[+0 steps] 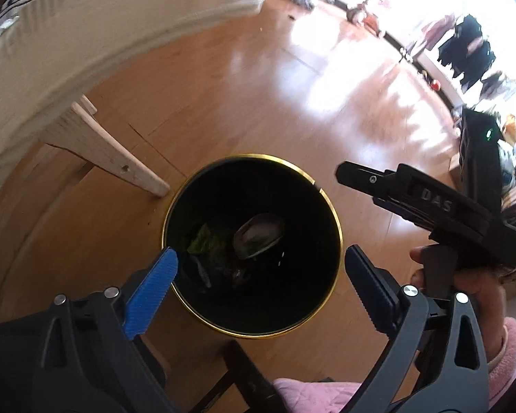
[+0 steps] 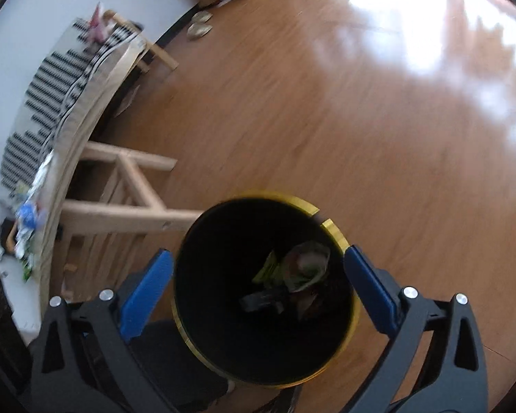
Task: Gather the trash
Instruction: 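Move both tools back over the table to the trash pile, then grasp the green plastic toy shell with the left tool while the right tool grasps the WIPES packet, then lift the toy shell and WIPES packet off the table with both tools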
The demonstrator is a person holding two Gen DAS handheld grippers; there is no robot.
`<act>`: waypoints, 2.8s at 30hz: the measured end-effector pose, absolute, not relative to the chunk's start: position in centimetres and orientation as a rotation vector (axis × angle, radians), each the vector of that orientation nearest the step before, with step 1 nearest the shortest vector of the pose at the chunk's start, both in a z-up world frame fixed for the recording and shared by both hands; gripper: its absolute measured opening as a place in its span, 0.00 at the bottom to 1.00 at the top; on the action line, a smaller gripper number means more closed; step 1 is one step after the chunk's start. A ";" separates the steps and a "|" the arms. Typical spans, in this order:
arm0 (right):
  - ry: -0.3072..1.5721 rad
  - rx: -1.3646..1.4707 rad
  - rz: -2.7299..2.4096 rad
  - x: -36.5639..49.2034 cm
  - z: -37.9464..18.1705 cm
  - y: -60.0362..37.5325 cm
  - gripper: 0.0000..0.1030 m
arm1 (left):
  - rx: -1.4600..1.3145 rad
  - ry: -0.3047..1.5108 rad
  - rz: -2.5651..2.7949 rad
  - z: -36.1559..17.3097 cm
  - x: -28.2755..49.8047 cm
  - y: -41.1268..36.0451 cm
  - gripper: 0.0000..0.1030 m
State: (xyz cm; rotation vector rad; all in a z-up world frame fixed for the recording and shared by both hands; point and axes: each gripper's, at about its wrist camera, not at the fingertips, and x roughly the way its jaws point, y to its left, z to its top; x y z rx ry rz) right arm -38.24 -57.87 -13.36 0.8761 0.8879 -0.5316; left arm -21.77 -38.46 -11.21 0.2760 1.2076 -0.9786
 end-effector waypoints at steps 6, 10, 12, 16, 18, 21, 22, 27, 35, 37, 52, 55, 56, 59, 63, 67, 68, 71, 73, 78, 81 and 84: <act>0.852 0.710 -0.590 -37.5 -10.5 -57.7 0.94 | 0.206 1.043 -0.944 -3.8 -19.1 -34.5 0.94; 0.824 0.606 -0.528 -35.2 -8.4 -56.1 0.94 | 0.177 0.961 -0.807 -0.3 -15.2 -28.8 0.94; 0.814 0.579 -0.497 -34.0 -7.7 -55.3 0.94 | 0.157 0.934 -0.709 0.6 -13.3 -25.1 0.94; 0.787 0.505 -0.412 -30.7 -5.9 -52.5 0.94 | 0.057 0.908 -0.482 1.2 -9.5 -15.6 0.94; 0.769 0.477 -0.357 -28.6 -5.0 -50.6 0.94 | 0.007 0.903 -0.364 1.1 -7.9 -10.4 0.94; 0.754 0.418 -0.281 -25.3 -3.3 -47.2 0.94 | -0.039 0.908 -0.222 0.5 -5.6 -4.3 0.94; 0.747 0.399 -0.260 -24.2 -2.7 -46.2 0.94 | -0.063 0.914 -0.182 0.2 -4.8 -2.2 0.94; 0.681 0.315 -0.141 -17.7 1.0 -40.4 0.94 | -0.088 0.920 -0.083 0.0 -1.3 2.9 0.94; 0.694 0.316 -0.059 -7.4 2.1 -32.8 0.94 | -0.092 0.938 -0.060 -1.5 5.7 3.0 0.94; 0.713 0.306 -0.043 -5.0 1.9 -31.0 0.94 | -0.071 0.955 -0.062 -2.4 7.1 2.5 0.94; 0.822 0.419 0.040 7.8 -1.7 -25.8 0.94 | -0.043 0.999 -0.102 -5.0 13.5 1.2 0.94; 0.831 0.445 0.052 8.3 -2.2 -25.9 0.86 | -0.057 0.977 -0.098 -5.1 13.9 2.0 0.94; 0.830 0.446 0.060 8.4 -2.2 -25.8 0.65 | -0.073 0.959 -0.110 -5.1 13.9 2.4 0.93; 0.843 0.434 0.072 8.4 -2.5 -25.8 0.40 | -0.090 0.934 -0.139 -4.7 13.5 3.1 0.52; 0.814 0.394 0.082 7.1 -2.1 -25.8 0.31 | -0.156 0.939 -0.150 -4.5 12.8 4.2 0.35; 0.789 0.335 0.055 6.0 -1.4 -25.9 0.30 | -0.142 0.910 -0.142 -3.5 11.8 4.2 0.35; 0.787 0.335 0.054 5.9 -1.3 -26.0 0.30 | -0.140 0.907 -0.141 -3.3 11.5 4.2 0.35; 0.787 0.338 0.051 5.4 -1.1 -26.3 0.30 | -0.135 0.905 -0.144 -2.9 10.7 4.1 0.35; 0.786 0.339 0.056 5.2 -0.9 -26.3 0.30 | -0.131 0.905 -0.146 -2.8 10.2 4.1 0.35; 0.784 0.345 0.091 4.4 -0.6 -26.2 0.30 | -0.131 0.900 -0.146 -2.3 9.4 4.2 0.35; 0.784 0.337 0.105 3.8 -0.3 -25.7 0.30 | -0.130 0.896 -0.152 -1.8 9.0 4.1 0.35; 0.785 0.328 0.104 3.4 0.0 -25.6 0.30 | -0.120 0.891 -0.158 -1.5 8.7 3.9 0.35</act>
